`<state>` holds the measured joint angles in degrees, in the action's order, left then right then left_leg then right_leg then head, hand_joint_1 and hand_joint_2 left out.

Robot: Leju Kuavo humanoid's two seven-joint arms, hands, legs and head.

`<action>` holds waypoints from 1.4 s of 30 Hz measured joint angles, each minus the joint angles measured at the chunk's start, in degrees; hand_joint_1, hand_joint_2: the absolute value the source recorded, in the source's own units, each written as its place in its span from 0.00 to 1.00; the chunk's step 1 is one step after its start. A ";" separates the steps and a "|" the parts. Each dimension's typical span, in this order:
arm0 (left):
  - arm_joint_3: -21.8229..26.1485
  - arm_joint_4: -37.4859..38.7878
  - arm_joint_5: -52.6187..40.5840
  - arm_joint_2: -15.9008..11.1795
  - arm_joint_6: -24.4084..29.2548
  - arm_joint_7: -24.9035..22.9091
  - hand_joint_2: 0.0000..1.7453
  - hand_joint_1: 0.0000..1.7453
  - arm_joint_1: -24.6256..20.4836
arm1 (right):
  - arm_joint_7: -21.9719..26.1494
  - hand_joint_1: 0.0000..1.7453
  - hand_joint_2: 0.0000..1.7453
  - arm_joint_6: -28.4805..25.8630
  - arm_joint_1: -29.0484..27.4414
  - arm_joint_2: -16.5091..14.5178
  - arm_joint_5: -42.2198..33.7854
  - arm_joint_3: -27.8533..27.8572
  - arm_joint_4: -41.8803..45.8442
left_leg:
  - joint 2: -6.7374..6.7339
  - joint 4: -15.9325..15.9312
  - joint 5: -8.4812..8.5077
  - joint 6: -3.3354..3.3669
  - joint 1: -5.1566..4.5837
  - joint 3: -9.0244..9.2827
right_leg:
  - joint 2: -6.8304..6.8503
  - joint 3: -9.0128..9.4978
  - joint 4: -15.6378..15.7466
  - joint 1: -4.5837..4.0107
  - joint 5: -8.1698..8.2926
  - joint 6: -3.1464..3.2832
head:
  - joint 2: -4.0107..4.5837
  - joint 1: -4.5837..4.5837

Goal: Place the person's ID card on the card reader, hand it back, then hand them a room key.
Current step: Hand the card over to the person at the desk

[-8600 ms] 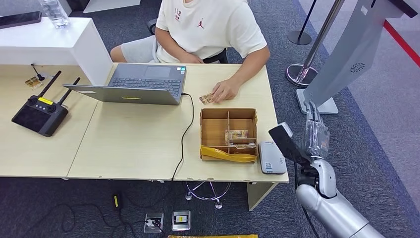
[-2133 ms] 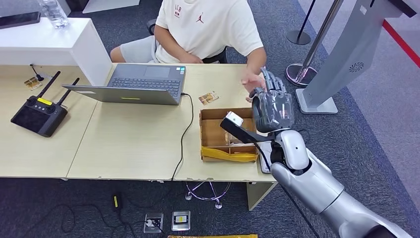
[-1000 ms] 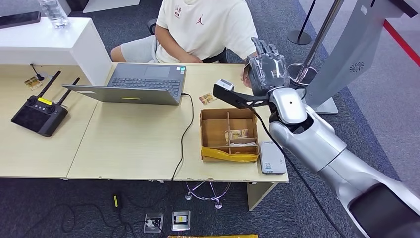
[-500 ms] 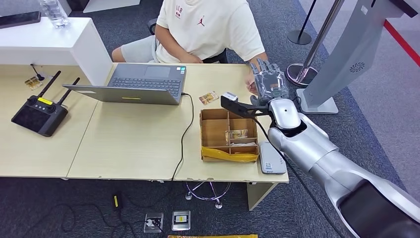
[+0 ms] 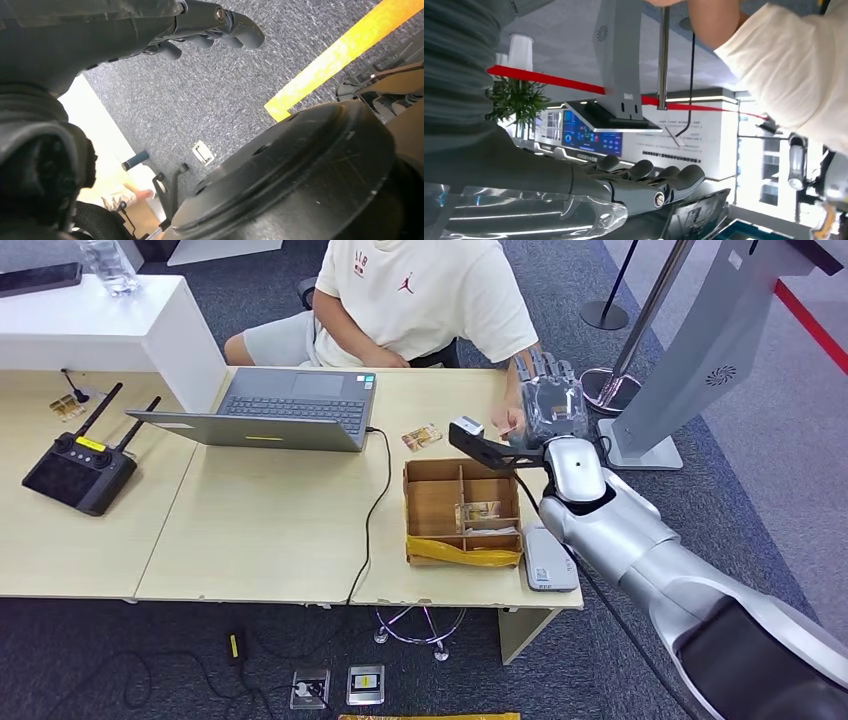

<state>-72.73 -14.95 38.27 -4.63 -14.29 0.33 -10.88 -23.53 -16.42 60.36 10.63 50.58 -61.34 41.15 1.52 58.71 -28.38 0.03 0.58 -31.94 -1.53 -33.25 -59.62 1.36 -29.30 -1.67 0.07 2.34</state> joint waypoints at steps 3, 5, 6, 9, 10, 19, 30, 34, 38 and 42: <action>0.10 0.00 0.34 0.02 0.00 0.28 0.00 0.00 0.39 | -3.61 0.00 1.00 -5.22 -0.10 1.55 2.65 0.44 0.71 | -0.01 0.01 0.00 0.00 0.00 0.03 | -0.01 0.00 0.01 0.00 0.00 0.00 | 0.00 0.00; 0.19 0.00 0.78 0.02 0.00 0.69 0.00 0.00 0.87 | -6.36 0.00 1.00 -8.61 -0.46 3.49 5.16 1.37 2.45 | 0.00 0.02 0.00 0.00 -0.01 0.06 | 0.00 0.00 0.02 0.00 0.00 0.00 | 0.00 0.00; 0.21 0.00 1.03 0.02 0.00 0.89 0.00 0.00 1.14 | -7.63 0.00 1.00 -9.84 -0.85 4.74 6.54 2.06 3.65 | 0.00 0.03 -0.01 0.01 -0.01 0.07 | 0.00 0.01 0.03 0.00 0.00 0.00 | 0.00 0.01; 0.28 0.00 2.01 0.02 0.00 1.34 0.00 0.00 1.91 | -11.71 0.00 1.00 -13.58 -3.60 9.39 10.92 5.23 8.19 | -0.01 0.04 -0.03 0.03 -0.01 0.11 | -0.01 0.04 0.08 0.00 0.00 0.00 | 0.00 0.01; 0.35 0.00 2.43 0.02 0.00 1.50 0.00 0.00 2.13 | -13.16 0.00 1.00 -15.34 -5.19 11.19 12.11 6.73 10.06 | 0.00 0.05 -0.04 0.04 -0.01 0.13 | 0.02 0.08 0.12 0.00 0.00 -0.01 | 0.00 0.00; 1.61 0.01 6.29 0.02 0.00 2.11 0.00 0.00 3.34 | -5.27 0.00 1.00 -19.82 -31.96 22.42 13.63 35.59 28.87 | 0.20 0.01 -0.20 0.10 0.04 0.10 | 0.27 0.30 0.22 -0.05 -0.05 -0.01 | 0.00 -0.02; 3.25 0.02 9.32 0.41 0.00 2.57 0.00 0.00 3.65 | 19.98 0.00 1.00 -19.82 -48.00 15.06 11.94 76.02 31.87 | 0.26 0.00 -0.18 0.08 0.04 0.13 | 0.35 0.22 0.23 -0.06 -0.12 0.05 | 0.00 -0.02; 3.94 0.03 10.07 0.62 0.00 2.57 0.00 0.00 3.65 | 26.58 0.00 1.00 -19.82 -50.18 10.47 17.59 88.22 28.24 | 0.15 0.00 -0.22 0.04 0.05 0.13 | 0.22 0.16 0.24 -0.07 -0.16 0.09 | 0.00 -0.01; 4.35 0.04 10.92 1.01 0.00 2.57 0.00 0.00 3.59 | 27.20 0.00 1.00 -19.81 -51.38 5.02 23.14 99.88 21.63 | -0.05 -0.01 -0.30 -0.02 0.10 0.17 | 0.00 0.14 0.24 -0.12 -0.18 0.12 | 0.00 0.01; 4.49 0.04 11.38 1.25 0.00 2.57 0.00 0.00 3.57 | 26.65 0.00 1.00 -19.81 -52.68 0.79 24.59 108.57 14.64 | -0.27 -0.02 -0.39 -0.10 0.13 0.19 | -0.22 0.10 0.21 -0.15 -0.20 0.14 | 0.00 -0.02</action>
<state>-68.25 -14.91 49.65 -3.38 -14.29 2.91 -7.30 3.12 -36.23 7.67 11.42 75.16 47.23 55.78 1.24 58.68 -28.77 -0.06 0.72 -31.75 -1.75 -33.14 -59.41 1.22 -29.50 -1.53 0.07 2.32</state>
